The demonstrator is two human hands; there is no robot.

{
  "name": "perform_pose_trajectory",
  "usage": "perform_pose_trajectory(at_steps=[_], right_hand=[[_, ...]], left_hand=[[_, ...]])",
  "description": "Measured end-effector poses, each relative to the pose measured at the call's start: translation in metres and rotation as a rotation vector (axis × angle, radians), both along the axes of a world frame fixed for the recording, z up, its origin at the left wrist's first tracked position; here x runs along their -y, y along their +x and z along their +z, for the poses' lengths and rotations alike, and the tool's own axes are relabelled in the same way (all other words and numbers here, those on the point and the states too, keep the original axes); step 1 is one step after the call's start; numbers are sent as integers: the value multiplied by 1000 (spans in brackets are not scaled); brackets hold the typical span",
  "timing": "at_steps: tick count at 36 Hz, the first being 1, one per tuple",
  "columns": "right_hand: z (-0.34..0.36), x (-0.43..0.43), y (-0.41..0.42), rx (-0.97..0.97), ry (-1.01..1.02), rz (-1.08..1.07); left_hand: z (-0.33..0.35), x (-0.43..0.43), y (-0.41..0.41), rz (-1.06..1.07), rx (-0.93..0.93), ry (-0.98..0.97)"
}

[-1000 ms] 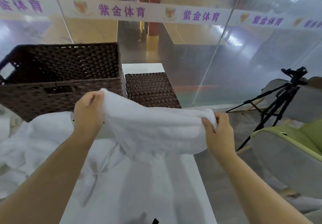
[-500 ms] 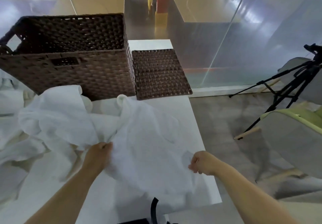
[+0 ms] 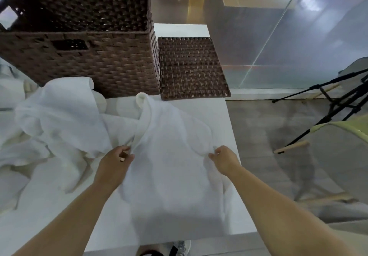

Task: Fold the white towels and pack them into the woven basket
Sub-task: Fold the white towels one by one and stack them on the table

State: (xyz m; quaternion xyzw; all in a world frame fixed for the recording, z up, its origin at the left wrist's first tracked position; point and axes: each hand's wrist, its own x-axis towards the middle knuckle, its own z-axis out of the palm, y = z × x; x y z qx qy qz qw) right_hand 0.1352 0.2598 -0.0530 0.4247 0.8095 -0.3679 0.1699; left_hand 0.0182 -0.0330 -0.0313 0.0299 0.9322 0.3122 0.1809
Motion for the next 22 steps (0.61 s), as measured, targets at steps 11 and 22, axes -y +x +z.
perform_pose_trajectory(at_steps=[11,22], right_hand=[[33,-19,-6,-306,-181,-183],[105,-48,5,-583,-206,-264]], left_hand=[[14,-22,-22,61,-23,76],[82,-20,-40,233,-122,363]])
